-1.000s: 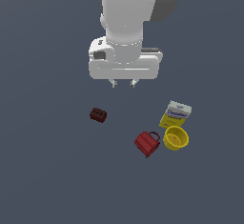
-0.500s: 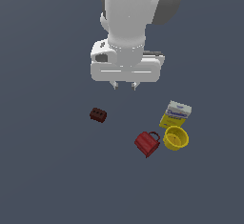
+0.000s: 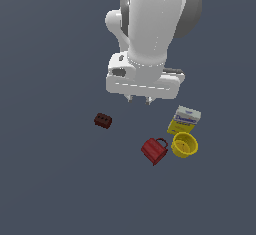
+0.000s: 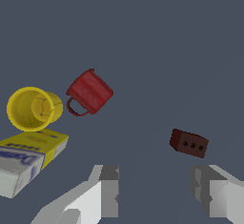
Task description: Pick up a designated object from a clutter of objects.
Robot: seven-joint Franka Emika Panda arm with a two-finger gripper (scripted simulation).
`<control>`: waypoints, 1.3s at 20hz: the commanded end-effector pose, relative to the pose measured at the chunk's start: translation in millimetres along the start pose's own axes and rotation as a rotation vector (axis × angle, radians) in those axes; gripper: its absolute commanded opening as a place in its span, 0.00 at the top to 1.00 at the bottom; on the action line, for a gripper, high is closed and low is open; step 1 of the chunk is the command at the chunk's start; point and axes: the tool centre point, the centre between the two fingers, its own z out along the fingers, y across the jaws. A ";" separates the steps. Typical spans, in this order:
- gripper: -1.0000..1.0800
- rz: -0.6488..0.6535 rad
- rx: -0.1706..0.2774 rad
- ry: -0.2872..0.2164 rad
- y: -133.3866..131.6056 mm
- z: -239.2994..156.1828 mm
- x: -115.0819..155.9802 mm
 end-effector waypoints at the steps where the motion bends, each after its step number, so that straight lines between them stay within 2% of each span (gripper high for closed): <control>1: 0.38 0.030 -0.013 0.001 -12.0 7.0 7.3; 14: 0.38 0.199 -0.079 0.027 -85.4 52.9 41.2; 26: 0.38 0.351 -0.124 0.073 -159.4 104.6 57.4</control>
